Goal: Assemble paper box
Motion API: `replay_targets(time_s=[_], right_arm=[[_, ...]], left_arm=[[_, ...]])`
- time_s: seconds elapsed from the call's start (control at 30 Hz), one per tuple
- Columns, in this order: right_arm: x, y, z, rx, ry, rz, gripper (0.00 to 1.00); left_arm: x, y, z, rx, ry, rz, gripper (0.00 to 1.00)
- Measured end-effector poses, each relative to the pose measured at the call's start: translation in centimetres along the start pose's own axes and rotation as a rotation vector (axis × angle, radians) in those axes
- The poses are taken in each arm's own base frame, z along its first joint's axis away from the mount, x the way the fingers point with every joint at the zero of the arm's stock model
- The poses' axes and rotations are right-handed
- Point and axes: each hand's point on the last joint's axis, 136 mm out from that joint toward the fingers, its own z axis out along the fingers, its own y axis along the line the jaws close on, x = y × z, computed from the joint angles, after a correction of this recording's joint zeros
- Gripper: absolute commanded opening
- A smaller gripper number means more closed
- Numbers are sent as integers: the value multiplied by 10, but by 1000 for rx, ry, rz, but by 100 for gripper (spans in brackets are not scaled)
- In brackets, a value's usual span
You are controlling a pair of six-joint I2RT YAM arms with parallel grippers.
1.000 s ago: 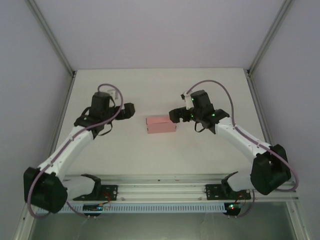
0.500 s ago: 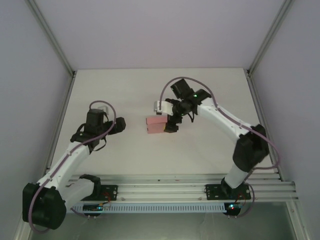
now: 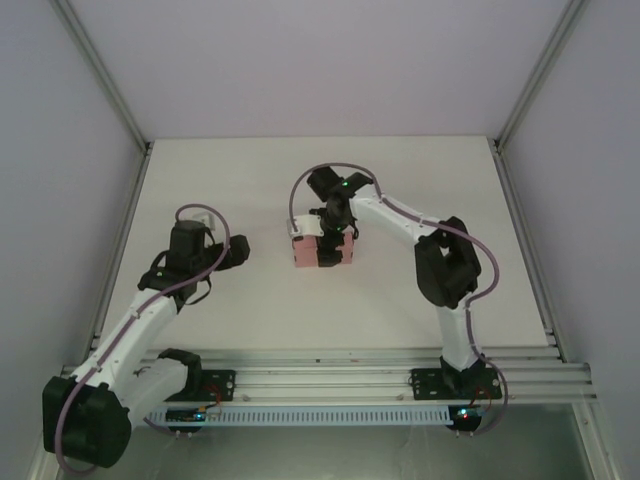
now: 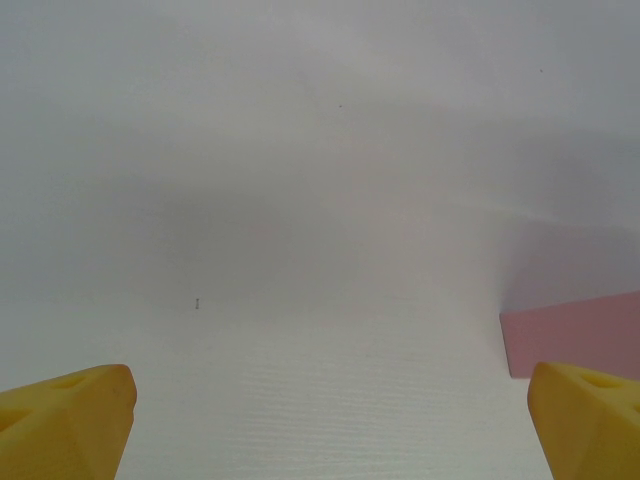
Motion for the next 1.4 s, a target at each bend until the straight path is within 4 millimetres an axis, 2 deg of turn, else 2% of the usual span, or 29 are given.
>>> replay_targets(time_s=[0.13, 0.2, 0.3, 0.4, 0.5, 0.53, 0.73, 0.87, 1.0, 1.07, 1.13, 1.3, 1.33, 1.4], right_arm=[[4, 6, 22, -25, 58, -5, 74], [5, 6, 26, -17, 79, -6, 55], [7, 0, 25, 12, 92, 5, 37], [8, -4, 22, 36, 103, 13, 32], [13, -12, 18, 92, 133, 8, 38], [16, -15, 15, 121, 147, 5, 37], [30, -21, 0, 405, 204, -36, 35], [36, -11, 12, 566, 179, -82, 43], [32, -12, 15, 641, 150, -93, 48], [32, -11, 18, 657, 138, -82, 56], [35, -4, 24, 646, 139, -77, 71], [37, 15, 34, 562, 126, -56, 88], [37, 19, 34, 541, 119, -45, 95], [34, 29, 29, 504, 96, -33, 98]], left_arm=[[0, 0, 0, -2, -1, 0, 100], [0, 1, 0, -2, -1, 0, 100], [1, 1, -1, -2, -3, 0, 100], [0, 1, -2, -1, -7, 0, 100], [-1, 1, -3, -4, -15, -1, 100], [-1, 1, -3, -4, -16, -1, 100], [0, 6, -4, -20, -25, -6, 100], [-1, 6, -6, -19, -35, -9, 100], [-1, 6, -7, -17, -39, -10, 100], [-1, 6, -7, -18, -39, -10, 100], [-1, 6, -7, -18, -40, -9, 100], [0, 7, -6, -23, -37, -9, 100], [0, 8, -6, -25, -38, -9, 100], [0, 8, -6, -25, -39, -9, 99]])
